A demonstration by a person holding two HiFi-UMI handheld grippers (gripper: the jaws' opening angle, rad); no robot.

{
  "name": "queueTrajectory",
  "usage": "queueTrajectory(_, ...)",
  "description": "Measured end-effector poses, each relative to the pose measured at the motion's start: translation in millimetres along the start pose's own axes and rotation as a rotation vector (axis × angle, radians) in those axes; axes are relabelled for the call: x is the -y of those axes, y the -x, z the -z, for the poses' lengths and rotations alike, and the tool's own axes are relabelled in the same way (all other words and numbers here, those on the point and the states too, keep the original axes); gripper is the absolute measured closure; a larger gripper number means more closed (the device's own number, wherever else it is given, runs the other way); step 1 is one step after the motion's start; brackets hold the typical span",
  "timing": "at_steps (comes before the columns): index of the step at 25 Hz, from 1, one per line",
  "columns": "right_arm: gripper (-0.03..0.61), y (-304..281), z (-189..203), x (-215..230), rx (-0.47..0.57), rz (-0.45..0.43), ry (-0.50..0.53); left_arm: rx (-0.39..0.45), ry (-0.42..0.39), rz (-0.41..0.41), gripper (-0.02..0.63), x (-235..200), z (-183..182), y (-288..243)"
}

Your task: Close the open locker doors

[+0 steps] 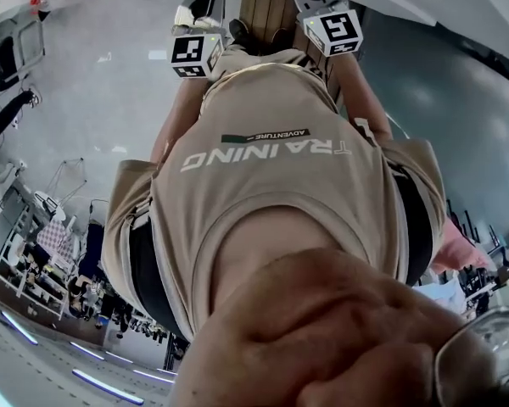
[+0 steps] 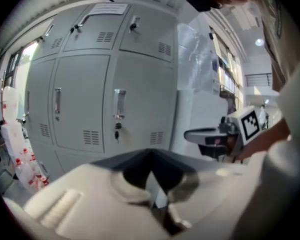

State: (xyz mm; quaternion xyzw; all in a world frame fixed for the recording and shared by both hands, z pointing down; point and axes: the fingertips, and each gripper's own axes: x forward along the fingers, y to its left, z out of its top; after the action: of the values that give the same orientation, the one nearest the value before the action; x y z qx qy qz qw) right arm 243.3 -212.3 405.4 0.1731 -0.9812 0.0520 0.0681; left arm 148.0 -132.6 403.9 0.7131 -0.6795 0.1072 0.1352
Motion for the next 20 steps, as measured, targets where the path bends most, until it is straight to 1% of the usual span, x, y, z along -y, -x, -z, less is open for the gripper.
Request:
queueTrajectory(3, 0.565, 9.5, -9.4, -17.0, 0.024, 0.008, 0.008, -0.016, -0.010, 0.021, 0.615, 5.8, 9.4, 18.3)
queueTrajectory(5, 0.565, 14.7, -13.8, -26.1, 0.028, 0.016, 0.010, -0.006, -0.009, 0.033, 0.615, 5.9, 10.3, 24.3)
queueTrajectory(9, 0.565, 22.3, -11.2, -37.7, 0.009, 0.033, -0.017, 0.068, -0.008, 0.053, 0.615, 5.5, -9.8, 32.7)
queueTrajectory(12, 0.565, 17.4, -8.1, -50.8, -0.002, 0.039, -0.018, 0.113, -0.038, 0.049, 0.615, -4.9, -21.5, 45.4)
queueTrajectory(14, 0.565, 6.5, -3.9, -64.1, -0.010, 0.029, -0.024, 0.107, -0.039, 0.034, 0.615, -19.2, -12.8, 54.3)
queueTrajectory(17, 0.565, -7.4, -5.4, -86.0, -0.011, 0.001, -0.002, 0.095, -0.004, 0.030, 0.615, -33.7, 3.9, 68.4)
queueTrajectory(20, 0.565, -15.6, -1.6, -99.0, -0.018, -0.002, -0.006, 0.098, -0.014, 0.041, 0.615, -37.6, 10.9, 80.6)
